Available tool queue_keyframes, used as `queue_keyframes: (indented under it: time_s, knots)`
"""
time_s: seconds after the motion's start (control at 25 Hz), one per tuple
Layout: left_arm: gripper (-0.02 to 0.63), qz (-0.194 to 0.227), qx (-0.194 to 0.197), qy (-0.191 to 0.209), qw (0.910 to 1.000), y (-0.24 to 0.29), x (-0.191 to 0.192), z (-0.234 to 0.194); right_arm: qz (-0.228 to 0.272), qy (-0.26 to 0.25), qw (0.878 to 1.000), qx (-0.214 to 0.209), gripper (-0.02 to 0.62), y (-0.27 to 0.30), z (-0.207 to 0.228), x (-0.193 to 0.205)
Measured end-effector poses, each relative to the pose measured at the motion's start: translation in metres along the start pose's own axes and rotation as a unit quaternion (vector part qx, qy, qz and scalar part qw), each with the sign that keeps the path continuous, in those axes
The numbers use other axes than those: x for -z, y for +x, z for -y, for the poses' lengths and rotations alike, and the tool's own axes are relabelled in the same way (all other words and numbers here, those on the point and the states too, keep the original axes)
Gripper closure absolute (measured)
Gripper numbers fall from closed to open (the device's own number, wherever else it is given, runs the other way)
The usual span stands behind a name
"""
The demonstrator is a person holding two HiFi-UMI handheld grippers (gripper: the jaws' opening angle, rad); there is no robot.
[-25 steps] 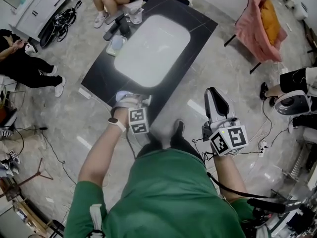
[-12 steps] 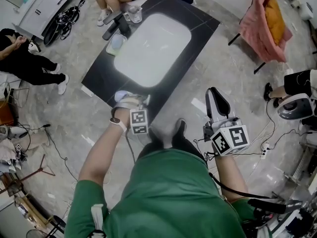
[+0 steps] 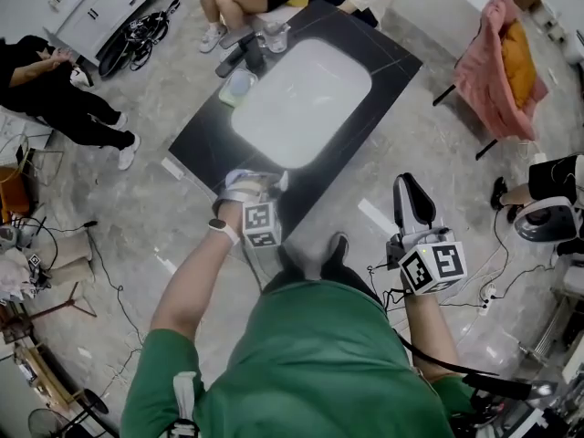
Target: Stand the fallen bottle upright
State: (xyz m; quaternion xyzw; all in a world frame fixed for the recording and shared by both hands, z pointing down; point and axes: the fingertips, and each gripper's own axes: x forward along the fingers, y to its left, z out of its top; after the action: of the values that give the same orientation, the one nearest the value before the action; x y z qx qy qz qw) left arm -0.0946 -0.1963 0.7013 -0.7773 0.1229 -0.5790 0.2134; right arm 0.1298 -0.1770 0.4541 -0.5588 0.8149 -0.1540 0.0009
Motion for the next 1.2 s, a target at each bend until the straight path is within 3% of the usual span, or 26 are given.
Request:
queue_keyframes:
  time_s: [0.24,0.4,0.68,0.92,1.0,1.2]
  knots:
    - [0.509,0.042,-0.050,-0.091,0.9938,-0.029,0.022,-0.031,0.003,-0.015,1.000,-0.015,0.555,0.004,-0.028,0.000]
    - [0.509,0.073,-0.086,-0.186,0.9761,-0.042,0.039,-0.067,0.001,-0.019,1.000,-0.021,0.555,0.011,-0.034,-0.006]
    - [0.509,0.122,-0.147,-0.327,0.9254,-0.062,0.086,-0.123,-0.001,-0.029,0.999,-0.022,0.555,0.019,-0.048,-0.005]
    - [0.509,0.158,-0.206,-0.458,0.8502,-0.074,0.140,-0.166,-0.004,-0.037,0.999,-0.014,0.555,0.025,-0.055,-0.011]
    - [0.509,0.162,-0.224,-0.483,0.8306,-0.080,0.156,-0.176,-0.007,-0.039,0.999,-0.011,0.555,0.024,-0.061,-0.011]
    - [0.509,0.163,-0.251,-0.503,0.8105,-0.083,0.185,-0.198,-0.016,-0.049,0.999,-0.009,0.555,0.029,-0.076,-0.009]
